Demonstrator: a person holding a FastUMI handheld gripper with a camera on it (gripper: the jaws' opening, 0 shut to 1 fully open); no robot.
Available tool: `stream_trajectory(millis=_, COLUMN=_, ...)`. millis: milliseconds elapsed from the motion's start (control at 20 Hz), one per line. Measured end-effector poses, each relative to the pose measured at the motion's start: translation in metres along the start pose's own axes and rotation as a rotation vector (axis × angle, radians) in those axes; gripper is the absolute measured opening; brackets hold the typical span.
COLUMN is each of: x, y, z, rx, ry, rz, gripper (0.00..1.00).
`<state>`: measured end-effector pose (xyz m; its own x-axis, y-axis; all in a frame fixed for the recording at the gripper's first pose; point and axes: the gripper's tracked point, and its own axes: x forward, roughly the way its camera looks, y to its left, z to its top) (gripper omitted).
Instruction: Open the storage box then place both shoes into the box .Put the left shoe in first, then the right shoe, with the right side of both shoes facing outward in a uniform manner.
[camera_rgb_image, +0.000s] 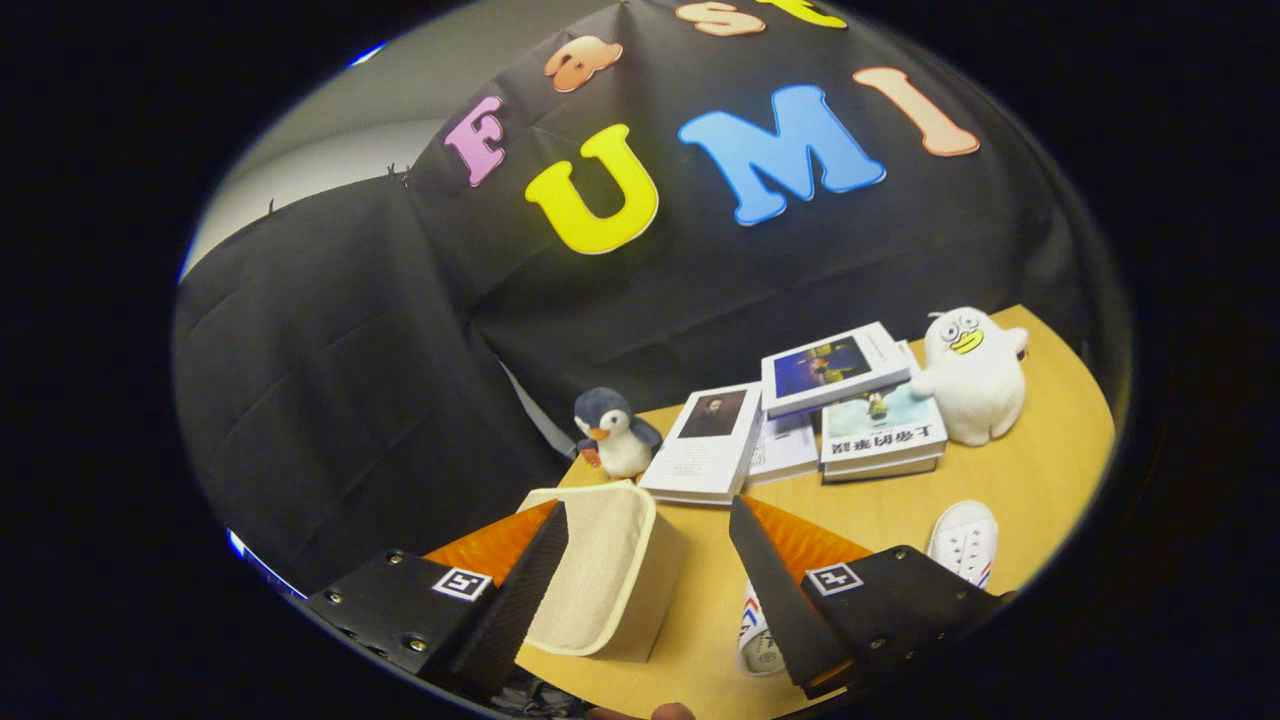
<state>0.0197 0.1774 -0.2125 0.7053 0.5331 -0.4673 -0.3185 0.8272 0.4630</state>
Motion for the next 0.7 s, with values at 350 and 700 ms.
stream_trajectory(millis=350, x=0.054, y=0.016, z=-0.066, rx=0.129, ry=0.205, rz=0.123, gripper=0.99)
stream_trajectory(millis=700, x=0.087, y=0.014, z=-0.121, rx=0.259, ry=0.357, rz=0.178, gripper=0.98)
